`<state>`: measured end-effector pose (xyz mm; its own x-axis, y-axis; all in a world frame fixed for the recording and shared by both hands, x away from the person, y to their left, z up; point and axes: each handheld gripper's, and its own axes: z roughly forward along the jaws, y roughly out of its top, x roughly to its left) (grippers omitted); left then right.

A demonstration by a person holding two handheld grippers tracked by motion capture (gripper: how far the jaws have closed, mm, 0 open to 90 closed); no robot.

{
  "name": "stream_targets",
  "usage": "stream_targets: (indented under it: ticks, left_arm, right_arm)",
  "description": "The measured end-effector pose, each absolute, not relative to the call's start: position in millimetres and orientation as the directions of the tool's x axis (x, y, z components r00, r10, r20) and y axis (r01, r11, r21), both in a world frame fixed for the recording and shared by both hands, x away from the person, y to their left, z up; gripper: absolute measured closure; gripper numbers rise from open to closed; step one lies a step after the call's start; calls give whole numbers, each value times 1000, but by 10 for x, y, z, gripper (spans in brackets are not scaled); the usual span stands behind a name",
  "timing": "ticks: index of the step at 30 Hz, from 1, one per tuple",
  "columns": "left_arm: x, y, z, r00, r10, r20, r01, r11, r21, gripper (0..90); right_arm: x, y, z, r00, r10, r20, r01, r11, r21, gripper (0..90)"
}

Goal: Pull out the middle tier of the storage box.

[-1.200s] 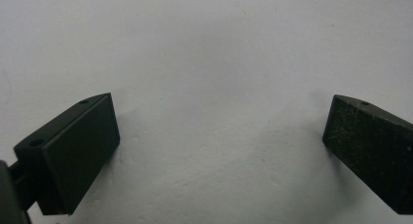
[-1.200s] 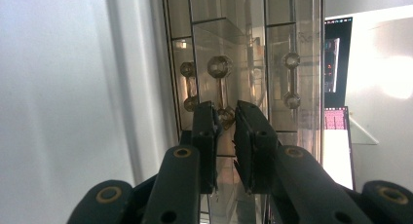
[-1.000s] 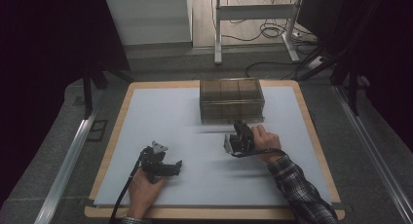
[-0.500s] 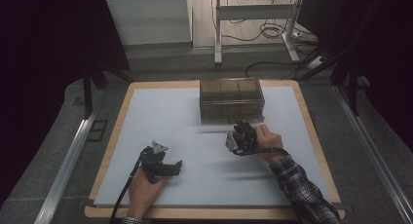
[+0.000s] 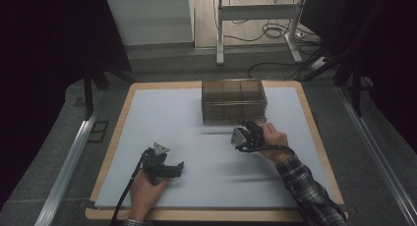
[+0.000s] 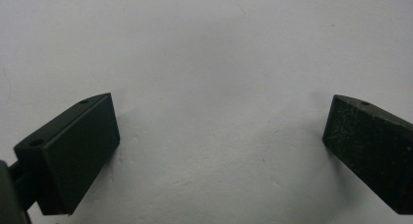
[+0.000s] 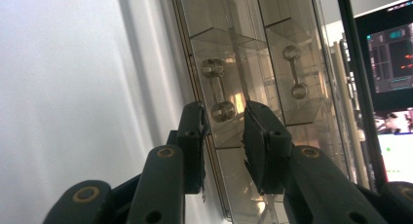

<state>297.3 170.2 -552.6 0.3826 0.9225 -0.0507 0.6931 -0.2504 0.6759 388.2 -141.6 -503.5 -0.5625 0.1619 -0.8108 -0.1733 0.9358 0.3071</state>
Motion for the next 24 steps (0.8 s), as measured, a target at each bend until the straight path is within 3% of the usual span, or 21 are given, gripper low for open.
stream_targets:
  ticks: [24]
  left_arm:
    - [2974, 1703, -5526, 385, 922, -49, 692, -253, 676, 0]
  right_arm:
    - [4050, -1564, -4760, -747, 236, -622, -102, 883, 457, 678]
